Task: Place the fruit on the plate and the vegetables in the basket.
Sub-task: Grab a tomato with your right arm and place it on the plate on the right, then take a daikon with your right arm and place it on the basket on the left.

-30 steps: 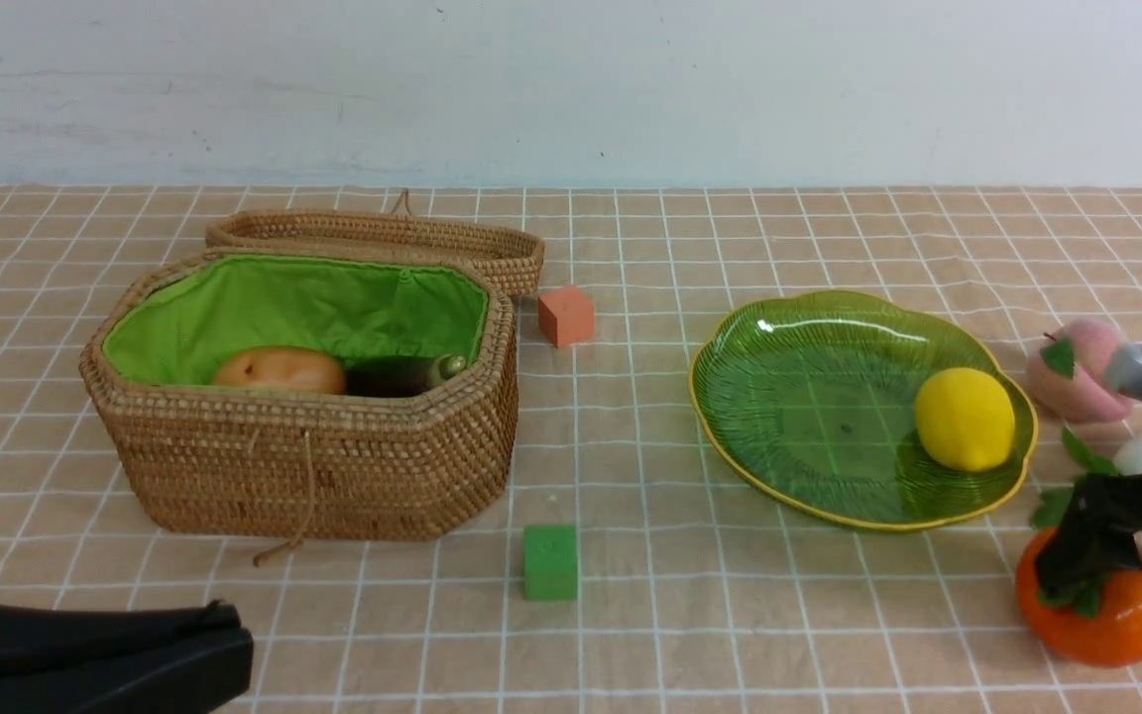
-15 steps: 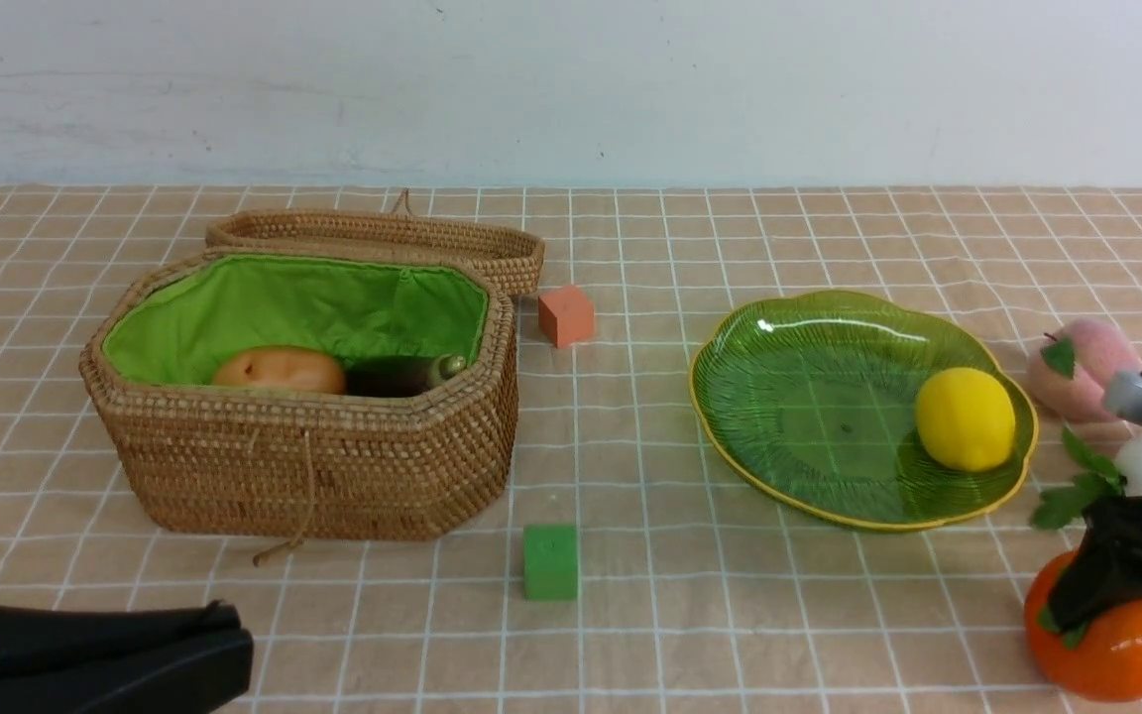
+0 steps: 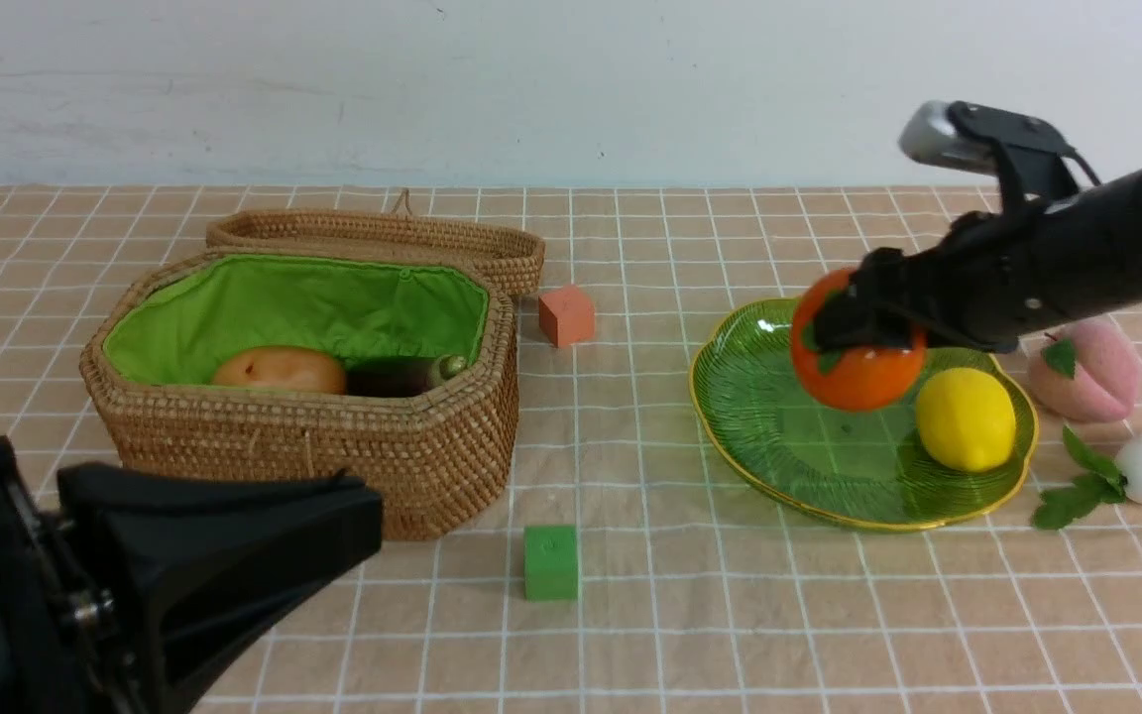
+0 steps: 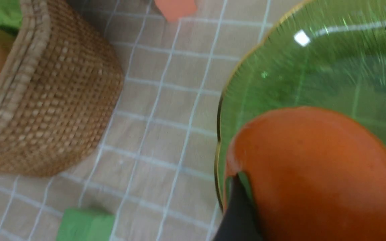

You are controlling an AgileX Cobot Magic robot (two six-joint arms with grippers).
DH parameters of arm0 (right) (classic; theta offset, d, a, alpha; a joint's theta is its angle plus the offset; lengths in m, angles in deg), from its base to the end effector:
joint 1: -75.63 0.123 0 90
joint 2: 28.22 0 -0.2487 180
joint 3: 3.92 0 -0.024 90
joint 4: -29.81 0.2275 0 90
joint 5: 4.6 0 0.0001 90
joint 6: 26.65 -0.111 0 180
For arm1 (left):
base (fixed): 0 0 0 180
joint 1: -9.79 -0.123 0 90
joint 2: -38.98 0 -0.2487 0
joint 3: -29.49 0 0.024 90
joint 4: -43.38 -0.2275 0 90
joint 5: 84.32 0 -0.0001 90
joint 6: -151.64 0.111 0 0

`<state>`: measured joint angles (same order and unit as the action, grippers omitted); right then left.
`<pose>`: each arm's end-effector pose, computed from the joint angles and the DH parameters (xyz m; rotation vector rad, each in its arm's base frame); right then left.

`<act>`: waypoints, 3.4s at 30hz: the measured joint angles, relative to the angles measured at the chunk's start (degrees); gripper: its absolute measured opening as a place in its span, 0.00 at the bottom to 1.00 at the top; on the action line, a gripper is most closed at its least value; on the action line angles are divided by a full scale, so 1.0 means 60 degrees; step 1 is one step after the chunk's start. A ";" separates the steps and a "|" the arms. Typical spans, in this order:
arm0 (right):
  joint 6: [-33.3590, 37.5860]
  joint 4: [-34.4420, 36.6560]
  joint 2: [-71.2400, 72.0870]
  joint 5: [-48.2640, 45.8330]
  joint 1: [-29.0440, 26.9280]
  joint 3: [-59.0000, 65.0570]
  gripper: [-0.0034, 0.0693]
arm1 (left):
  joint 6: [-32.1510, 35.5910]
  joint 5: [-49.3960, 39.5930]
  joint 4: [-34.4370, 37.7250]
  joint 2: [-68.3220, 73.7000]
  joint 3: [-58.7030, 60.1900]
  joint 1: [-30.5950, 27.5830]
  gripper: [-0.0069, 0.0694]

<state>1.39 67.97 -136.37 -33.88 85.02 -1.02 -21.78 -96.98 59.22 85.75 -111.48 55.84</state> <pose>0.3629 0.0941 0.2254 -0.2133 2.3515 0.4956 0.1094 -0.1231 0.3293 0.6074 1.6626 -0.7567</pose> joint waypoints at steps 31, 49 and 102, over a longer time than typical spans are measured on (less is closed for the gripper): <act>-0.3270 -0.3724 0.0622 -0.3002 -0.3128 -0.1239 0.45 | -0.0048 0.0869 -0.0361 0.0208 0.0000 0.0000 0.07; -0.5995 -0.6044 -0.1184 -0.5032 -0.4234 -0.2335 0.85 | -0.0030 0.0811 -0.0825 0.0208 0.0000 0.0000 0.07; -0.3951 -0.3019 0.0954 -0.5608 -0.1636 -0.3425 0.79 | -0.1900 -0.0685 -0.1218 0.0116 0.0000 -0.1990 0.07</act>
<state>-22.31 49.86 -130.65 -67.53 75.21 -21.57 -33.18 -101.09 51.91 86.45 -111.48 43.90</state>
